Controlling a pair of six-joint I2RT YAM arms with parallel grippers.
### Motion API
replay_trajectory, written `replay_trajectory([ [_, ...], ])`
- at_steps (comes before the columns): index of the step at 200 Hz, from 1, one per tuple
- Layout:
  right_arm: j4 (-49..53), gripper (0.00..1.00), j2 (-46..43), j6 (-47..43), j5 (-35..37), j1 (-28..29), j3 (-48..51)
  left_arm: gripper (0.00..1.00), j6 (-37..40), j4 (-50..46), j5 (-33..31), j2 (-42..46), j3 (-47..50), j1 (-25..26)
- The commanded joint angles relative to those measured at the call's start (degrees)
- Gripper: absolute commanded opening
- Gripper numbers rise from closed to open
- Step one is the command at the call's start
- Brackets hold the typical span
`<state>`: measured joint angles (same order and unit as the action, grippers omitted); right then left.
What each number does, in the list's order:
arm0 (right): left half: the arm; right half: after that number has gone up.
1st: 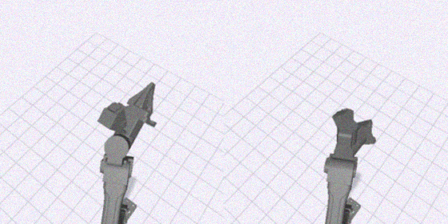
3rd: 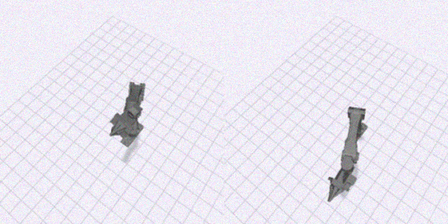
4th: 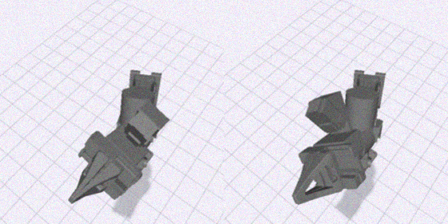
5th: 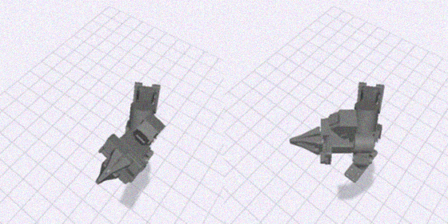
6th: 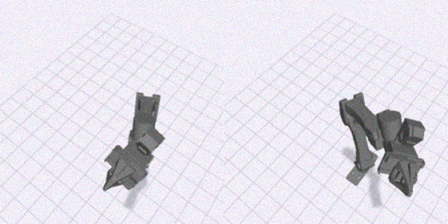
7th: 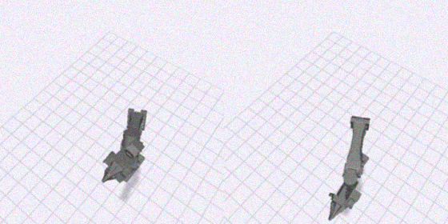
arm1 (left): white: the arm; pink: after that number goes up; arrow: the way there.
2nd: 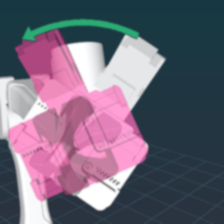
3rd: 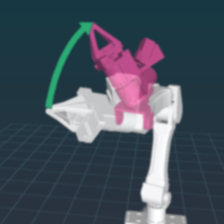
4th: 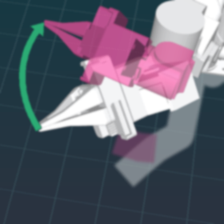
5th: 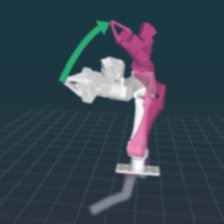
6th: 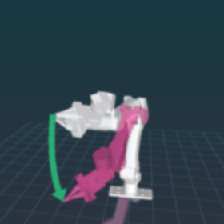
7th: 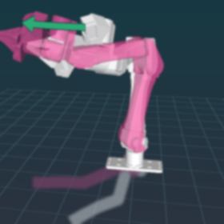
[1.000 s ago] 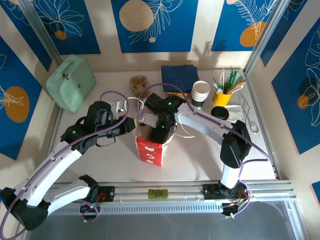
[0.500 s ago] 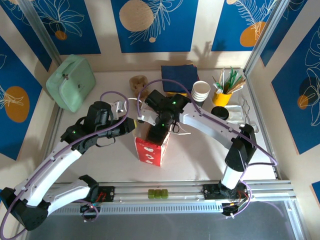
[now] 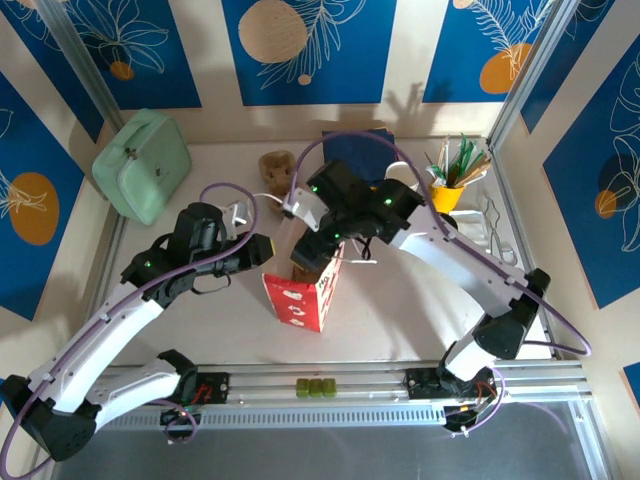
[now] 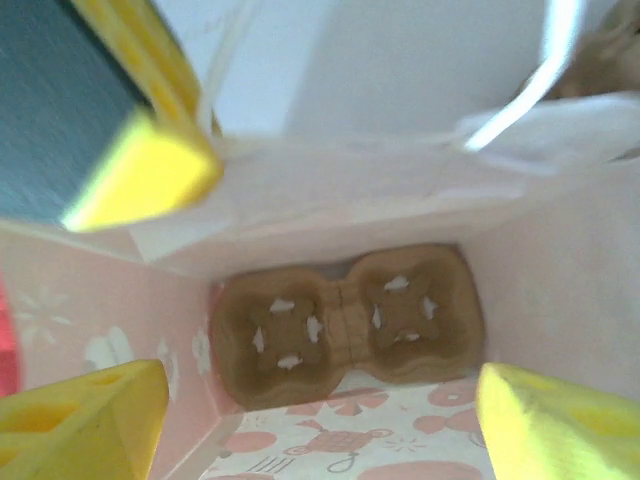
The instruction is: Pack the takeout coffee
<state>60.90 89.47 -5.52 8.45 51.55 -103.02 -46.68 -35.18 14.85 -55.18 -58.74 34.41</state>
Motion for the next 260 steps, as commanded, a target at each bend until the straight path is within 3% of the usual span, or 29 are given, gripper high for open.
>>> replay_trajectory([
  [1,2.2,0.83,-3.4,12.7,3.6,-1.4,-5.4,0.36,1.0,-1.9,-0.6,0.6,-3.1,0.2],
  [30,4.7,0.81,-5.9,27.7,8.2,-2.5,-6.6,0.48,2.8,-4.3,-2.0,0.7,-6.2,0.2],
  [80,11.1,0.8,-8.8,51.9,10.3,-4.3,-3.1,0.58,7.5,-9.7,-8.3,3.0,-10.3,0.2],
  [115,12.4,0.72,-6.9,55.2,6.9,-6.7,-0.3,0.59,7.9,-9.8,-8.9,4.0,-9.4,0.2],
  [207,11.7,0.67,0.2,56.9,3.3,-9.6,1.4,0.63,7.1,-10.3,-10.5,4.8,-7.4,0.1],
  [260,11.9,0.52,2.4,56.9,3.4,-9.8,2.5,0.63,5.9,-10.0,-11.1,4.7,-6.7,0.1],
])
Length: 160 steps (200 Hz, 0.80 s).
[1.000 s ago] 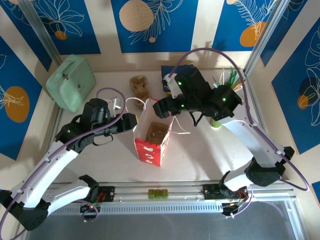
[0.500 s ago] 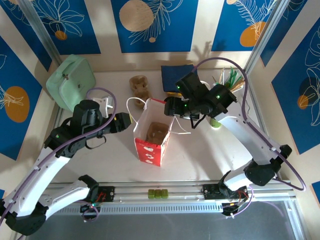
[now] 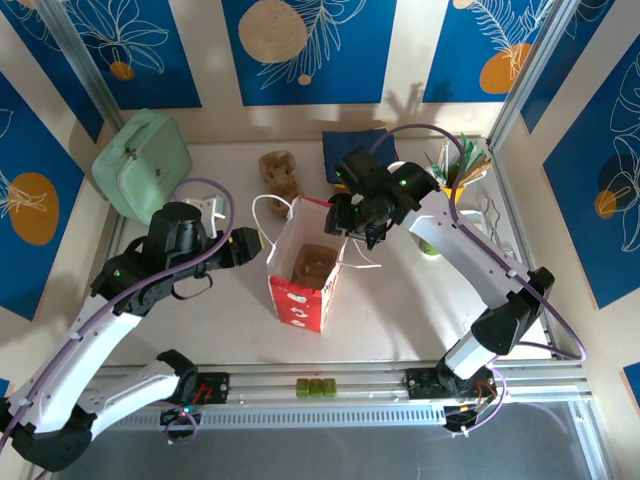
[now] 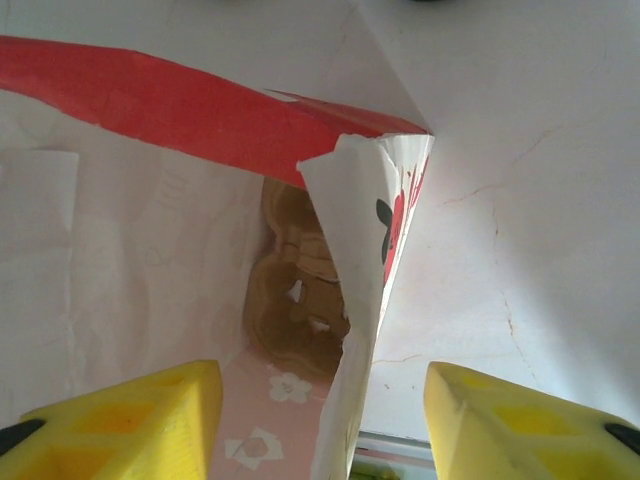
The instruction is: Pack the takeout coffee
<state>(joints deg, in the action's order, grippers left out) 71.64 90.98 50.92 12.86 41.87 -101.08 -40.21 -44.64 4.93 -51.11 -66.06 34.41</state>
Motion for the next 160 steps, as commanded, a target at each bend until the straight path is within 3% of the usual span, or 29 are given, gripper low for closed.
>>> replay_trajectory([
  [1,1.1,0.52,0.9,0.5,-1.0,-0.1,0.6,0.63,-0.6,-0.6,-1.1,0.6,0.7,0.1],
  [25,0.5,0.44,1.2,0.4,-1.6,-0.2,0.9,0.63,-0.7,-0.5,-1.3,0.3,0.7,0.2],
  [52,0.2,0.22,0.7,-0.2,-1.7,0.0,0.5,0.63,-0.5,-1.1,-2.1,0.4,-0.1,0.1],
  [66,0.2,0.15,-0.2,-1.0,-0.5,0.8,-0.3,0.64,-0.5,-1.6,-3.0,0.7,-0.3,0.1],
  [125,-5.2,0.06,-8.0,-3.5,2.1,4.1,2.1,0.65,-0.5,0.1,-4.4,3.0,-0.3,0.0],
  [160,-12.4,0.03,-14.2,-8.0,2.7,6.7,7.4,0.65,-1.6,0.9,-8.8,6.7,1.6,0.0],
])
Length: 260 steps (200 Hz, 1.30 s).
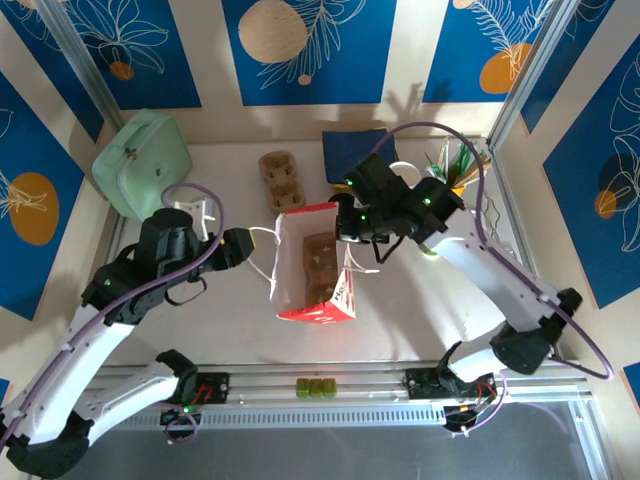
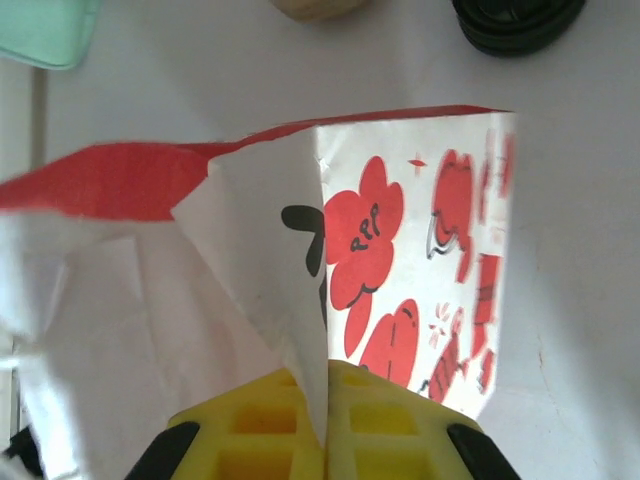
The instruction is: Pack the takeout coffee
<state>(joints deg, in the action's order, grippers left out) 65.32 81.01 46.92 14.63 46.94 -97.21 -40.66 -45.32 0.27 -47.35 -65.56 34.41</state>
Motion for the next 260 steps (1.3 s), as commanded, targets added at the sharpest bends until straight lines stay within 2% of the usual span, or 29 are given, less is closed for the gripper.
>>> replay_trajectory([
  [1,-6.2,0.03,-4.5,-4.2,0.9,1.7,3.7,0.65,-1.2,1.6,-4.3,3.1,1.2,0.1],
  [44,-16.7,0.04,-12.4,-11.3,-0.9,4.3,13.4,0.68,-0.9,3.3,-8.2,9.2,3.7,0.0],
  [100,-23.3,0.05,-18.9,-17.2,0.0,7.6,19.2,0.7,0.1,4.1,-9.8,13.1,4.9,0.1],
  [179,-23.6,0.06,-20.7,-18.0,-0.6,8.7,21.1,0.7,0.1,3.9,-9.2,12.4,5.0,0.1],
  [209,-21.7,0.05,-19.1,-15.8,-2.2,7.4,19.5,0.7,-0.2,4.0,-8.9,12.0,5.1,0.1],
  [260,-17.4,0.05,-14.7,-11.9,-11.1,-0.6,16.0,0.7,-1.0,3.9,-8.3,11.5,5.5,0.1],
])
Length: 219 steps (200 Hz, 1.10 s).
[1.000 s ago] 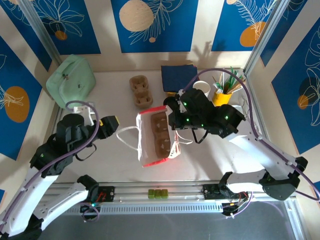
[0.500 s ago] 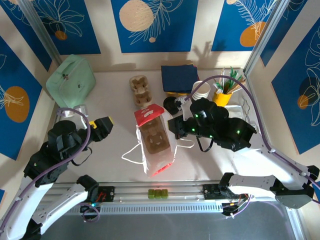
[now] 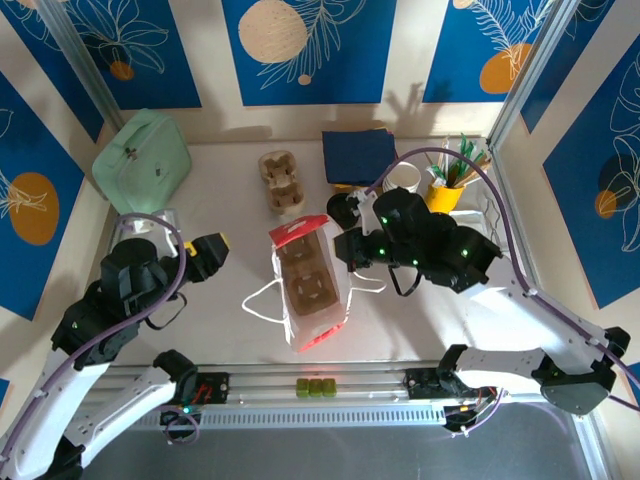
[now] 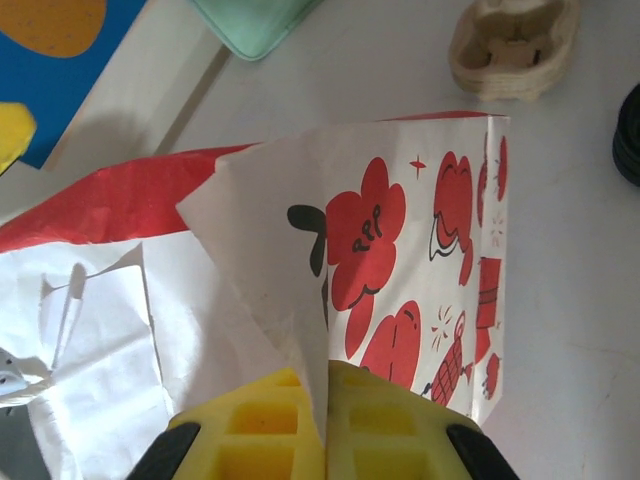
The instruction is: Pack the takeout coffee
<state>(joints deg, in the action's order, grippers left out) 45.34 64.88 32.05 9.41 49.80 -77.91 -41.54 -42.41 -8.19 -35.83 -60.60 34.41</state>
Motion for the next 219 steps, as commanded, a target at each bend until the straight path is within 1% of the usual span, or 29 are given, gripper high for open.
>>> replay_trajectory([
  [1,2.6,0.05,1.5,3.0,-6.1,-3.7,-3.3,0.7,-0.1,1.0,0.2,-0.1,0.6,0.1],
  [47,3.9,0.05,5.6,4.9,-17.8,-14.1,-4.0,0.7,-0.3,0.5,0.1,0.1,0.9,0.1],
  [72,4.2,0.04,8.6,6.0,-25.0,-18.6,-5.0,0.7,0.2,-0.6,-0.2,0.1,0.7,0.1],
  [89,4.6,0.04,10.2,5.9,-27.7,-20.8,-5.8,0.7,0.4,-1.1,-0.5,0.3,0.6,0.1],
  [116,4.9,0.04,11.8,5.2,-30.7,-23.0,-6.6,0.7,0.5,-1.3,-0.8,0.4,0.7,0.1],
  [164,4.8,0.04,14.4,4.0,-32.9,-25.7,-7.5,0.7,0.4,-0.8,-0.5,0.3,1.0,0.1],
  [219,4.2,0.04,18.7,0.9,-35.4,-27.2,-9.8,0.7,0.5,-0.8,-0.7,0.4,0.9,0.1],
])
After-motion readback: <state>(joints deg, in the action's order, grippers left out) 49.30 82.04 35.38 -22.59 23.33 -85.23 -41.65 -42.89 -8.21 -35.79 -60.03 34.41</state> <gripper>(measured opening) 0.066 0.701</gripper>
